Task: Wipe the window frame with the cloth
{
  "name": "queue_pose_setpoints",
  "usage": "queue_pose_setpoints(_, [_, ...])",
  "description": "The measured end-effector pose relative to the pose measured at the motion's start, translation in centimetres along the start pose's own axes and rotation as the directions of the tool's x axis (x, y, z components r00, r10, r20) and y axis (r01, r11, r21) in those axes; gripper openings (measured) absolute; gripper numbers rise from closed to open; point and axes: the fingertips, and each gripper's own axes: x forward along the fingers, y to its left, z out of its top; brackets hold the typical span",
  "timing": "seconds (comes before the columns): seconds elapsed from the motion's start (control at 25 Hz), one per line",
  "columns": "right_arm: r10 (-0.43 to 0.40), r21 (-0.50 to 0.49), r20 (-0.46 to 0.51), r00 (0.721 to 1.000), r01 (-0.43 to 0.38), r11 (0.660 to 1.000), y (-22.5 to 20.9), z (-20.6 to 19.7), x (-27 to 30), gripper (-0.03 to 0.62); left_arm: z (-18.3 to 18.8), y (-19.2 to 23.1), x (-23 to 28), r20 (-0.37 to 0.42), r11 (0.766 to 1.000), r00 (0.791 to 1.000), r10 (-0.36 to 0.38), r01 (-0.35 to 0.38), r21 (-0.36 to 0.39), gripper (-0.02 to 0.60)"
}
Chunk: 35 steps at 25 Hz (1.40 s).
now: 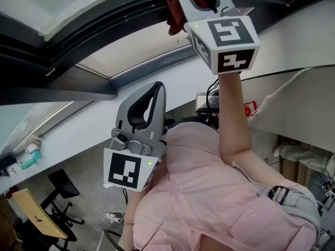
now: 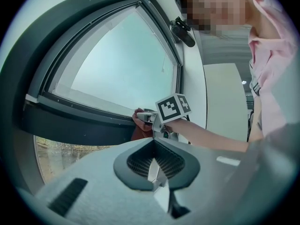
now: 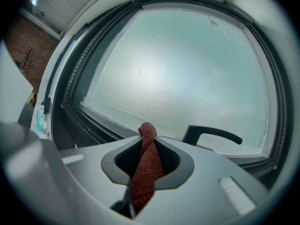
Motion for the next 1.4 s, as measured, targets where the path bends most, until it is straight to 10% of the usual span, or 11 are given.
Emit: queue_pose_setpoints(1.4, [-0.005, 0.025, 0.015, 1.0, 0.005, 1.0, -1.5, -0.7, -0.6, 0.064, 0.0, -0.4, -1.6, 0.017, 0.998, 0.997, 0.069, -0.069, -0.01, -0.005])
